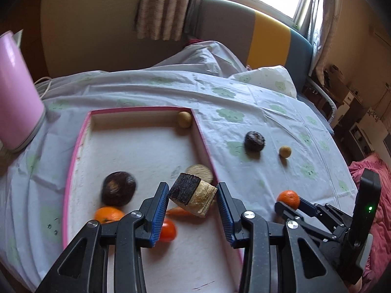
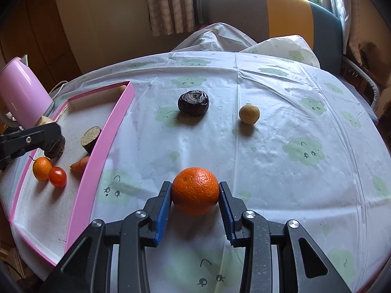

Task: Organize fruits
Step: 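Carry the cube into the tray and open the left gripper while the right holds the orange, then lower the large orange into the tray and open the right gripper, then grasp the small yellow fruit on the cloth with the right gripper, then grasp the dark round fruit with the left gripper while the right holds the yellow fruit, then lower the dark round fruit into the tray and open the left gripper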

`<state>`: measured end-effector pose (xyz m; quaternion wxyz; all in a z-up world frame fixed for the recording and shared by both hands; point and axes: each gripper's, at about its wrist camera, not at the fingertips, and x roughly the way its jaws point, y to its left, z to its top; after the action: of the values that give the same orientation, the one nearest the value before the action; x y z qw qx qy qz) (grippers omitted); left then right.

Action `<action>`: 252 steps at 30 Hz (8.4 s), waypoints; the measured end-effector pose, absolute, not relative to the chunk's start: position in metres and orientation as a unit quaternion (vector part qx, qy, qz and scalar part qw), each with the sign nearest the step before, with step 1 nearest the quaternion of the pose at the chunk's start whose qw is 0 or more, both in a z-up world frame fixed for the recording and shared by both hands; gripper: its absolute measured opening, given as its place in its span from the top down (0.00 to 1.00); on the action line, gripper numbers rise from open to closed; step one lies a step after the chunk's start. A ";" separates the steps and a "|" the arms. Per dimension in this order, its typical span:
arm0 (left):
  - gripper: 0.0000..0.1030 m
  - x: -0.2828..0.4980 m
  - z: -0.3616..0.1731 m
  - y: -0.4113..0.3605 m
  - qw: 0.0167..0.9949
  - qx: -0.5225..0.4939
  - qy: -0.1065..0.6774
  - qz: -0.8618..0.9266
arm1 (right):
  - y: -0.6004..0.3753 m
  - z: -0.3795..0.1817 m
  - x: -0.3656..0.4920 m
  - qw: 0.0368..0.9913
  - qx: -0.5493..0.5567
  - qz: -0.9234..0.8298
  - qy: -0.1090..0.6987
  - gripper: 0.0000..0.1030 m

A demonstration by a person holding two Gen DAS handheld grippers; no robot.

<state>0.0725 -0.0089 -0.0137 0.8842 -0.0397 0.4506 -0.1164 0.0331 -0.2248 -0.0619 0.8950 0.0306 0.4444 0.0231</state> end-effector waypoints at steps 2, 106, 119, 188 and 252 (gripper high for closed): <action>0.61 0.069 -0.016 0.009 0.884 -0.050 0.452 -0.107 | -0.223 -0.062 0.032 0.895 0.028 0.023 0.445 0.63; 0.57 0.042 -0.022 0.072 0.894 -0.068 0.443 -0.031 | -0.091 -0.039 0.048 0.876 0.001 0.194 0.442 0.58; 0.57 0.039 -0.016 0.062 0.898 -0.054 0.434 -0.038 | -0.118 -0.025 0.033 0.893 0.030 0.169 0.416 0.36; 0.40 0.182 -0.055 -0.165 0.841 0.011 0.512 -0.172 | -0.304 -0.068 0.094 0.901 0.094 -0.017 0.423 0.75; 0.60 0.044 -0.009 0.020 0.901 -0.015 0.427 -0.080 | -0.202 -0.049 0.039 0.899 0.031 0.052 0.433 0.75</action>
<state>0.0439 0.0202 -0.0089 0.9008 -0.0149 0.4266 -0.0796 0.0394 -0.2025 -0.0494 0.8994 0.0310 0.4330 0.0524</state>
